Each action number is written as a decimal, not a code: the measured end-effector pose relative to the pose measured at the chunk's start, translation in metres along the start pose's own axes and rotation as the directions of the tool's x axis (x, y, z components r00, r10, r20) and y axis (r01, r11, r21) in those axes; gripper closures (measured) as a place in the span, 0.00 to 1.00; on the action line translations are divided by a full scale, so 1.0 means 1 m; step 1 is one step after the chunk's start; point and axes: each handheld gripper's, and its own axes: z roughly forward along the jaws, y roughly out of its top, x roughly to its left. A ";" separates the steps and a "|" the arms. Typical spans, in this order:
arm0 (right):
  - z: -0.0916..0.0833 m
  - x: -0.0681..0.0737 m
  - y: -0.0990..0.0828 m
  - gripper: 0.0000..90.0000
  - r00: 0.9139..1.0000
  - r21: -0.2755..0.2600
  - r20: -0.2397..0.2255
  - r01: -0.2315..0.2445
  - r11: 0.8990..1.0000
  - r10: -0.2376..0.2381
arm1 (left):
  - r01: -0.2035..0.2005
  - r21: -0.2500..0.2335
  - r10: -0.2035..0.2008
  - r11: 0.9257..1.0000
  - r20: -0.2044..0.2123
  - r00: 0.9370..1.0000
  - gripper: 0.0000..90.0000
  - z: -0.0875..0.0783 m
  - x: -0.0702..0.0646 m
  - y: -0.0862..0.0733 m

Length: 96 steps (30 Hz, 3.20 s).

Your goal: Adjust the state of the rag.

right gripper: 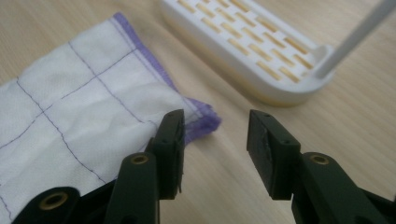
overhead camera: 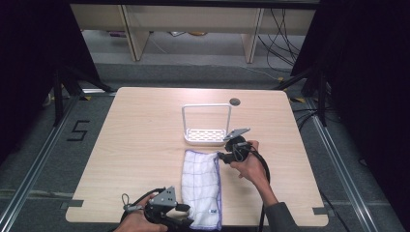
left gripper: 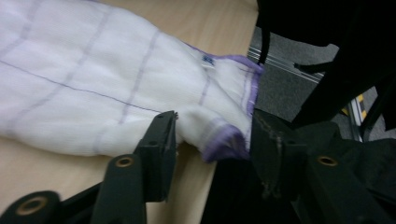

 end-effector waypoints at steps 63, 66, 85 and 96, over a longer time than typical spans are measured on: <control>0.045 0.013 0.010 0.61 0.993 0.115 0.040 -0.112 0.987 0.108 | 0.054 0.062 -0.029 0.997 -0.352 0.936 0.88 0.045 0.147 0.058; 0.046 0.011 0.009 0.67 0.995 0.103 0.014 -0.096 0.990 0.095 | 0.057 0.056 -0.034 0.997 -0.350 0.936 0.89 0.045 0.148 0.057; 0.028 0.025 0.005 0.93 1.000 0.022 -0.007 0.003 1.000 -0.003 | 0.043 0.005 -0.038 0.999 -0.343 0.939 0.92 0.032 0.141 0.065; 0.015 0.028 0.005 0.93 1.000 -0.020 -0.018 0.006 1.000 -0.006 | 0.005 -0.027 -0.013 1.000 -0.337 0.941 0.92 0.018 0.129 0.071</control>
